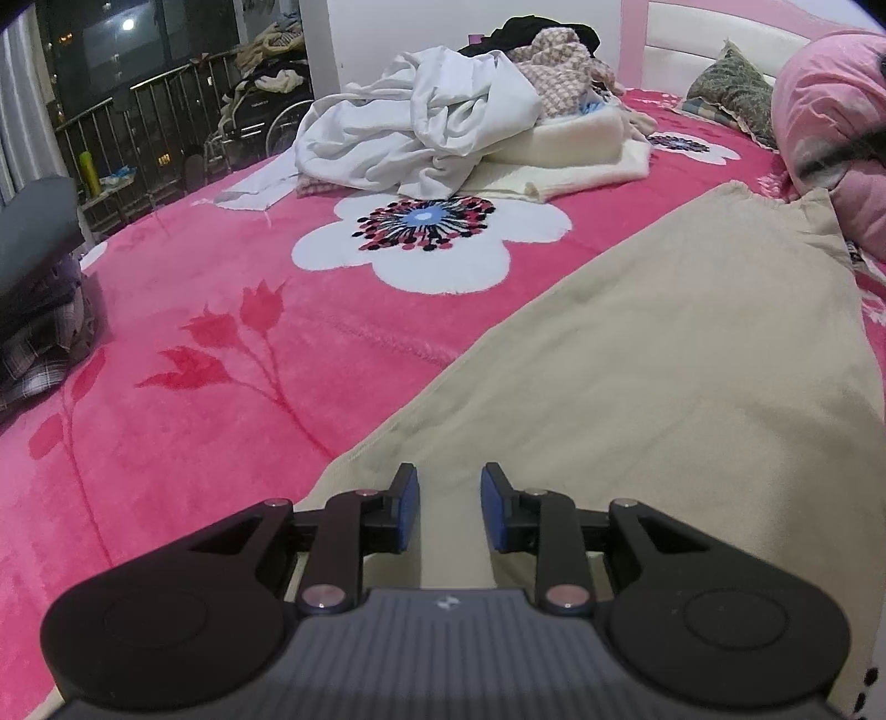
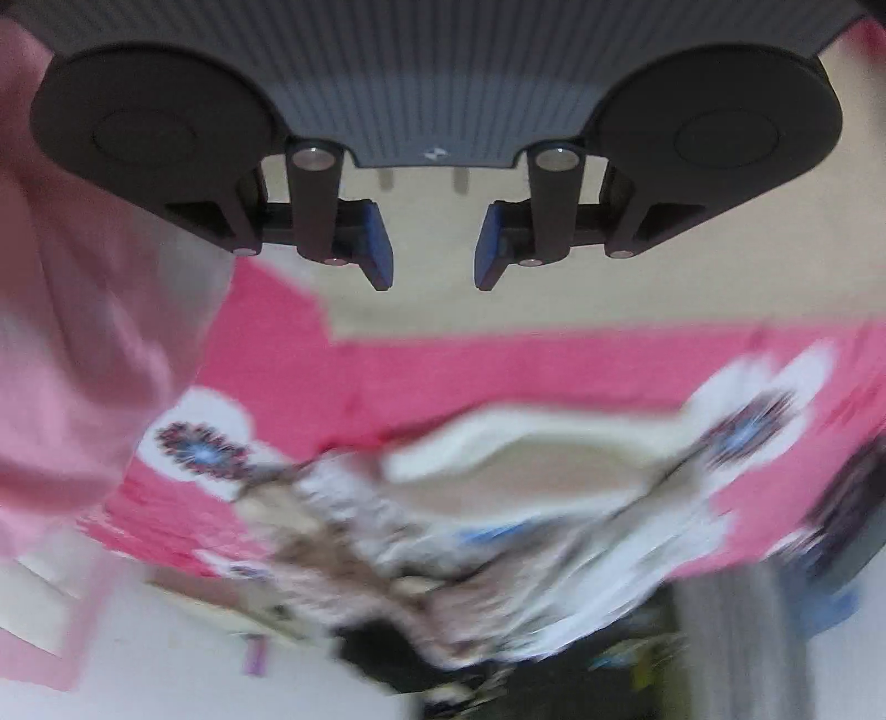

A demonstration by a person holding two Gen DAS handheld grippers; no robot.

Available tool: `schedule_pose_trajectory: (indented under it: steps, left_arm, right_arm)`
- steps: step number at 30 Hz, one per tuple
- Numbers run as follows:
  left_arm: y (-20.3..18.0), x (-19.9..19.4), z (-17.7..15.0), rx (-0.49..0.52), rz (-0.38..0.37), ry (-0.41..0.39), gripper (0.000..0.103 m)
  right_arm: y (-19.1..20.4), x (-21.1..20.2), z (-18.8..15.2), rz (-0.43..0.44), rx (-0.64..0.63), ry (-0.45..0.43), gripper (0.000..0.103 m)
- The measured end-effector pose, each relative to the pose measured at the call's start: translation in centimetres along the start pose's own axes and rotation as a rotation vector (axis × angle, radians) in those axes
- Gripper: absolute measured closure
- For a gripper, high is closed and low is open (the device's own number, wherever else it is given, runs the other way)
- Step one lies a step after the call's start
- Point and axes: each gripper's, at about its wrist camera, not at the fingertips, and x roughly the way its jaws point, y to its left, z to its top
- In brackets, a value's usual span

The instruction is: Fold clothes

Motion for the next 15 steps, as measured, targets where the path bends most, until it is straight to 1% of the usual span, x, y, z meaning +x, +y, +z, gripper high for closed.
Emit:
schedule_pose_trajectory:
  steps: [2,3,5,7,8,9,11,13,15]
  left_arm:
    - [-0.1,0.0,0.0,0.001,0.005,-0.003,0.076]
    - [-0.2,0.0,-0.1,0.003,0.008,-0.004,0.076]
    - [-0.3,0.0,-0.1,0.009,0.013,-0.004,0.076]
    - [-0.3,0.0,0.0,0.015,0.016,-0.002,0.076]
    - [-0.3,0.0,0.0,0.017,0.018,-0.001,0.075]
    - [-0.3,0.0,0.0,0.02,0.02,-0.001,0.075]
    - [-0.4,0.0,-0.1,0.025,0.025,0.0,0.074]
    - [-0.6,0.0,-0.1,0.028,0.032,0.0,0.074]
    - [-0.7,0.0,-0.1,0.031,0.04,0.001,0.074]
  right_arm:
    - [0.6,0.4,-2.4,0.0,-0.069,0.07,0.073]
    - [0.5,0.9,-3.6,-0.018,-0.093,0.1,0.073]
    - [-0.7,2.9,-5.7,-0.118,-0.092,0.133,0.073]
    - [-3.5,4.4,-6.7,-0.222,-0.03,0.115,0.074]
    - [-4.6,4.9,-6.9,-0.259,0.003,0.104,0.09]
    - [-5.0,4.7,-6.9,-0.27,0.024,0.095,0.095]
    - [-4.1,3.7,-6.8,-0.294,0.015,0.085,0.094]
    - [-2.5,1.9,-6.9,-0.317,-0.035,0.036,0.094]
    - [-1.1,0.2,-6.8,-0.294,-0.07,-0.026,0.093]
